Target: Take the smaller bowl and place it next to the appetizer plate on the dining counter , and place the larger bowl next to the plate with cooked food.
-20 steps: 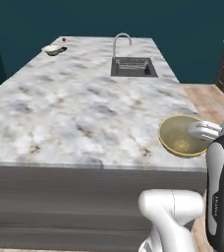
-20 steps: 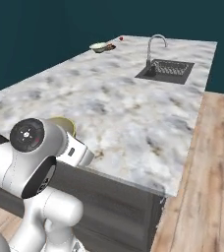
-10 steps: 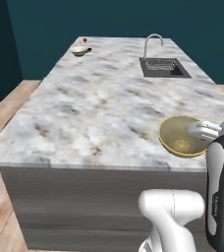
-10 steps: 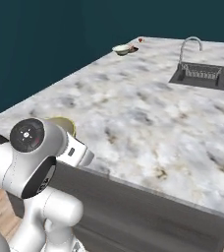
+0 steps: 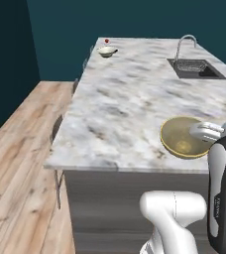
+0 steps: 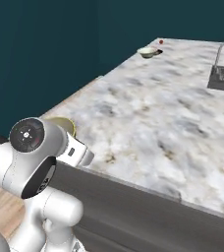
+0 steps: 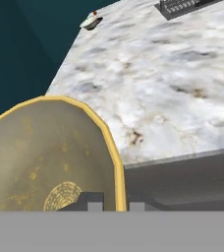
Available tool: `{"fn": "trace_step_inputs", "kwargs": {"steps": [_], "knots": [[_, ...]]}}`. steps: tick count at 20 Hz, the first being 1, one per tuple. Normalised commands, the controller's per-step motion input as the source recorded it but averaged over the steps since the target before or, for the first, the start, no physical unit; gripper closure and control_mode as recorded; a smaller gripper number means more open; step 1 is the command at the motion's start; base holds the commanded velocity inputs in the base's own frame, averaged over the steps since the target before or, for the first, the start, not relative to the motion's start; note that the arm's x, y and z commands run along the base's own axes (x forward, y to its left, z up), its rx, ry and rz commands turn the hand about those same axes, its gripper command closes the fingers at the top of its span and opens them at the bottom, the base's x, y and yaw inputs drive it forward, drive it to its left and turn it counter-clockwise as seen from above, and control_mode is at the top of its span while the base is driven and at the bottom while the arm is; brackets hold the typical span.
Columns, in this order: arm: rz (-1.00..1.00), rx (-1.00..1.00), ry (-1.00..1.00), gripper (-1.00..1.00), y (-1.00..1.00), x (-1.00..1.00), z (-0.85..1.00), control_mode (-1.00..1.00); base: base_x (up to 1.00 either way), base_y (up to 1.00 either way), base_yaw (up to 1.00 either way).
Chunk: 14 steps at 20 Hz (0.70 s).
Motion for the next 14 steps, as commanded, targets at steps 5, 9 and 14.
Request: {"fn": "trace_step_inputs", "kwargs": {"steps": [5,9,14], "knots": [[0.0,0.0,0.0,1.0,0.0,0.0,0.0,1.0,0.33,1.0,0.0],[0.0,0.0,0.0,1.0,0.0,0.0,0.0,1.0,0.3,1.0,0.0],[0.0,0.0,0.0,1.0,0.0,0.0,0.0,1.0,0.31,1.0,0.0]]}}
